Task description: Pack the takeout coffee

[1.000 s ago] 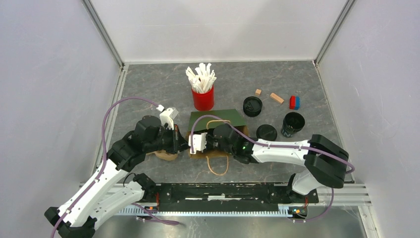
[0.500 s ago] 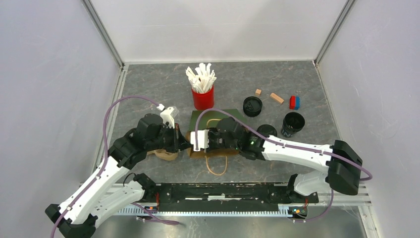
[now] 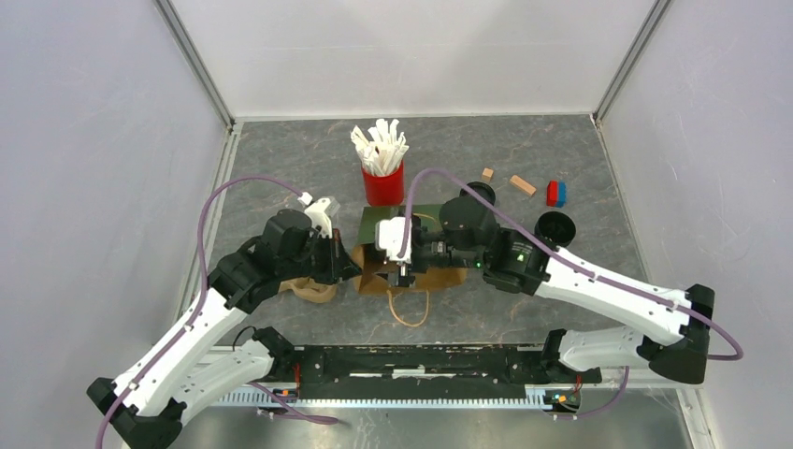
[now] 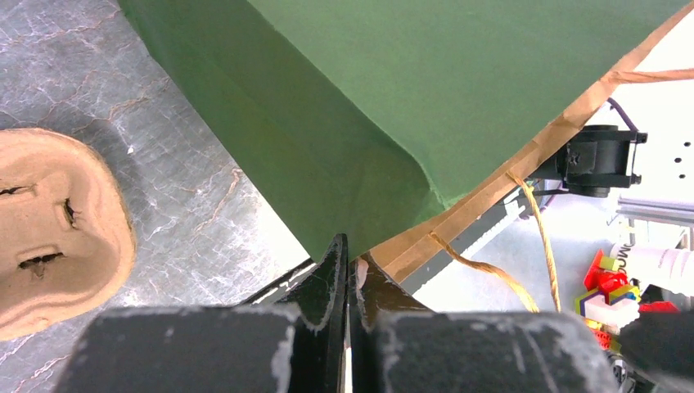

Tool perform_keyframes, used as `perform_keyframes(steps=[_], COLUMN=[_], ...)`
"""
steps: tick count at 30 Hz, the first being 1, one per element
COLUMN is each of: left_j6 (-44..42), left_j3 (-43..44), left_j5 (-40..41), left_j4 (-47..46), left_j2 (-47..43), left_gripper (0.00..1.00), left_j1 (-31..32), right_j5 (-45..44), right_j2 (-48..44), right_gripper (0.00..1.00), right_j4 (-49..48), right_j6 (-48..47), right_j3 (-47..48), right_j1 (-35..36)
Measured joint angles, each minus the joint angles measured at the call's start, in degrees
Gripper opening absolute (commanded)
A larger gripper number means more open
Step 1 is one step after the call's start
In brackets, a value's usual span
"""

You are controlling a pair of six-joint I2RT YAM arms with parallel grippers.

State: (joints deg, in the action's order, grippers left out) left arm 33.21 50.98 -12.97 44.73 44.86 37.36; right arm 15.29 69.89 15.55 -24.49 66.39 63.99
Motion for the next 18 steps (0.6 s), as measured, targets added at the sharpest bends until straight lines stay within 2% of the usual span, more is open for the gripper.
perform_keyframes(steps=[3,6,12,18], left_j6=[0.0,0.0,0.0,0.0], left_j3=[0.11,0.22,0.7,1.2], left_j5=[0.44,0.5,0.85,0.85], left_j4=[0.09,0.2,0.42,1.09], left_j2=[0.55,0.92,0.9,0.72], left_gripper=[0.02,0.02,0.02,0.02], left_j1=[0.0,0.0,-0.02,-0.02], right_j5=[0.31,-2.89,-21.35,-37.83], right_j2=[-0.22,-0.66,-1.7,-0.92], right_gripper=[0.86,0.98,0.98,0.98], right_j4=[-0.15,-1.44,-2.49,4.17], right_j6=[3.3,6.71,12.48,21.7], right_j3=[3.96,6.56,10.62,16.96], right_j1=[0.02,0.02,-0.46,-7.39])
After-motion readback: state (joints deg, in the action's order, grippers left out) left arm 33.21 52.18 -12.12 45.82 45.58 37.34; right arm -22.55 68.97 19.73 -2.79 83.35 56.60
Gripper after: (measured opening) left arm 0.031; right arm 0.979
